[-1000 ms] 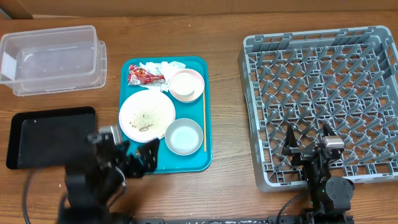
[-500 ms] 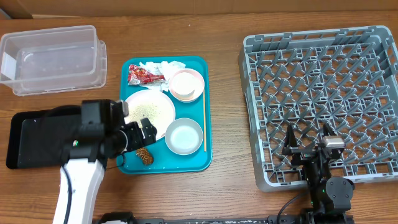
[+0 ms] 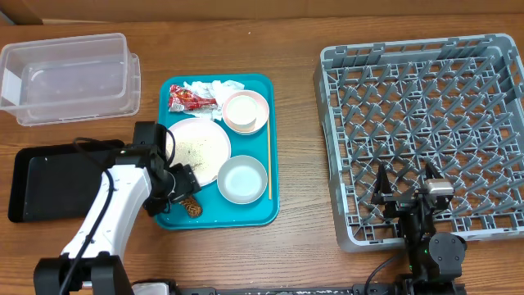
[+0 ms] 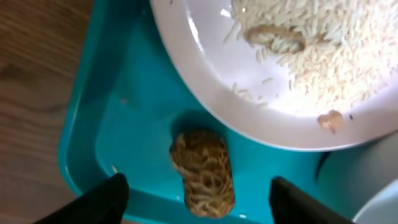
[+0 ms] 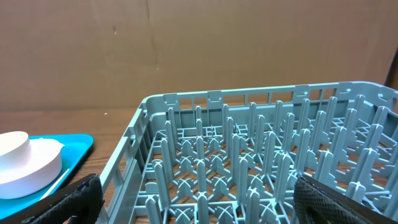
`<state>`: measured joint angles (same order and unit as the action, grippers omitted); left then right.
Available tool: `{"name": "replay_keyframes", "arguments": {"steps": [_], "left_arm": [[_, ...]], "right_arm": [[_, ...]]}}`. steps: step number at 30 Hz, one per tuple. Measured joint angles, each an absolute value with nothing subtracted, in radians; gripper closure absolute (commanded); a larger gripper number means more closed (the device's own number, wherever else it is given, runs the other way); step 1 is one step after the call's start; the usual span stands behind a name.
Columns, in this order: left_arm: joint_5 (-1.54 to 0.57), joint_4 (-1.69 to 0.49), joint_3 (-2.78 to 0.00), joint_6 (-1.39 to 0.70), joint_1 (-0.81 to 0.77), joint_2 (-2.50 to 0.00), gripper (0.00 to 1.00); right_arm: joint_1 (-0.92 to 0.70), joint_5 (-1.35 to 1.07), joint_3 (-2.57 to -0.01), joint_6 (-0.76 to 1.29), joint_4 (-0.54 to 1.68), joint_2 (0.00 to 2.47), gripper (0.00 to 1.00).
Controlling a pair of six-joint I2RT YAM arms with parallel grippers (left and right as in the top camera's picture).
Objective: Sort waste into correct bins and load items into the dishwasher
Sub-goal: 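Reach the left gripper to the brown food scrap on the teal tray, then grasp the food scrap with the left gripper and drop it on the black tray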
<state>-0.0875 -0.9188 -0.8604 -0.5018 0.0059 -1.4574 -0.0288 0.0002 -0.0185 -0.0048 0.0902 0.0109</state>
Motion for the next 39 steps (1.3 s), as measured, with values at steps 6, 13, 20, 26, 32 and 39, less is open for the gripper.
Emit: {"name": "replay_keyframes", "arguments": {"steps": [6, 13, 20, 26, 32, 39], "left_arm": [[-0.072, -0.885, -0.848, -0.526, -0.026, -1.514, 0.24], [-0.065, -0.849, -0.842, -0.572, -0.126, -1.607, 0.26], [-0.036, -0.837, -0.839, -0.604, -0.131, -1.626, 0.35], [-0.01, -0.829, -0.839, -0.617, -0.131, -1.626, 0.43], [-0.01, -0.844, -0.839, -0.638, -0.131, -1.626, 0.49], [-0.021, -0.864, -0.839, -0.653, -0.131, -1.626, 0.63]], "right_arm": [[-0.029, 0.0, -0.019, -0.005, 0.09, 0.011, 0.0], [-0.029, 0.0, -0.019, -0.004, 0.09, 0.011, 0.0], [-0.029, 0.0, -0.019, -0.005, 0.089, 0.011, 0.0], [-0.029, 0.0, -0.019, -0.005, 0.091, 0.011, 0.0], [-0.029, 0.0, -0.019, -0.005, 0.091, 0.011, 0.0], [-0.029, 0.0, -0.019, -0.005, 0.09, 0.011, 0.0]]}}
